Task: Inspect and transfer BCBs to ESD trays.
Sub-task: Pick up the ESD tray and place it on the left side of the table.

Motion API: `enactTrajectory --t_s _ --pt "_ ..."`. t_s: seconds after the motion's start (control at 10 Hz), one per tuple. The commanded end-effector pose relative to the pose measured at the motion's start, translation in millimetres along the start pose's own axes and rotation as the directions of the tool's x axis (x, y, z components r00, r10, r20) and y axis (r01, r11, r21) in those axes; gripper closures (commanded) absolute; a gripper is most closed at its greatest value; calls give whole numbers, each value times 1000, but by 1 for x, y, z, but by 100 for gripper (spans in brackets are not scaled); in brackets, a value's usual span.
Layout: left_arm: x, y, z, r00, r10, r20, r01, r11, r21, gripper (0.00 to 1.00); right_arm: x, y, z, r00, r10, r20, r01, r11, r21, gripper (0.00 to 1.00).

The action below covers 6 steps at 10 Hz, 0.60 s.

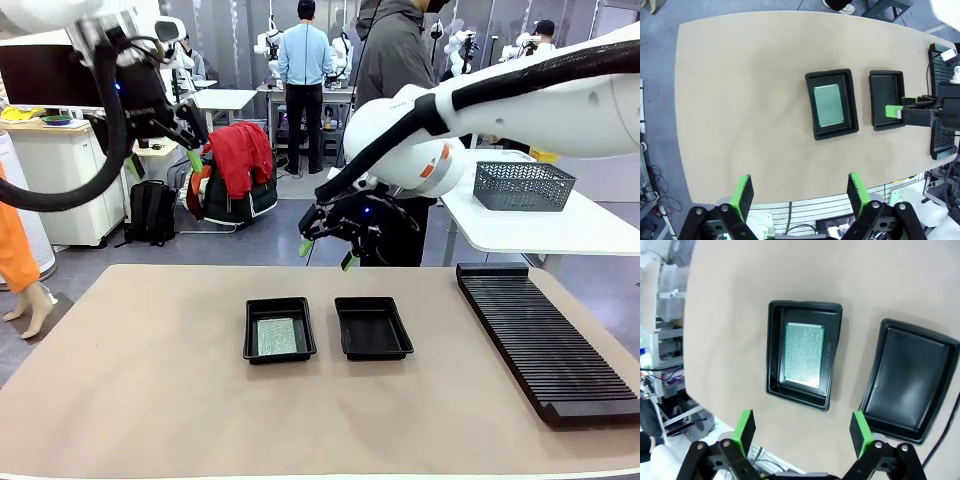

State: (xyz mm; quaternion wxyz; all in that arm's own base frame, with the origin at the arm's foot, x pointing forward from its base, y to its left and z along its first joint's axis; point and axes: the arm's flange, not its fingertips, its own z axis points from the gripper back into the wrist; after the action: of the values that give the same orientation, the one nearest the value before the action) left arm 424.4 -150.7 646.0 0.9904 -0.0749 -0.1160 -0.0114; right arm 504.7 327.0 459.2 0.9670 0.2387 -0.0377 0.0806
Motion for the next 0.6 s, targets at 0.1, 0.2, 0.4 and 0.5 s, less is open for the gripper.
enactTrajectory --t_s 0.1,0.2,0.4,0.5 --pt "-12 -17 -39 998 63 -9 -63 996 -57 0 -2 -21 24 999 -19 -28 22 995 93 0" --pt "-13 -23 -54 997 77 -28 -79 995 -64 0 -2 -28 30 999 -26 -35 30 992 122 0" --pt "-17 -34 -76 994 105 -40 -108 991 -83 0 -3 -40 40 998 -42 -40 49 983 176 0" --pt "-17 -41 -87 992 113 -49 -117 990 -82 0 -4 -45 44 998 -53 -41 60 979 195 0"
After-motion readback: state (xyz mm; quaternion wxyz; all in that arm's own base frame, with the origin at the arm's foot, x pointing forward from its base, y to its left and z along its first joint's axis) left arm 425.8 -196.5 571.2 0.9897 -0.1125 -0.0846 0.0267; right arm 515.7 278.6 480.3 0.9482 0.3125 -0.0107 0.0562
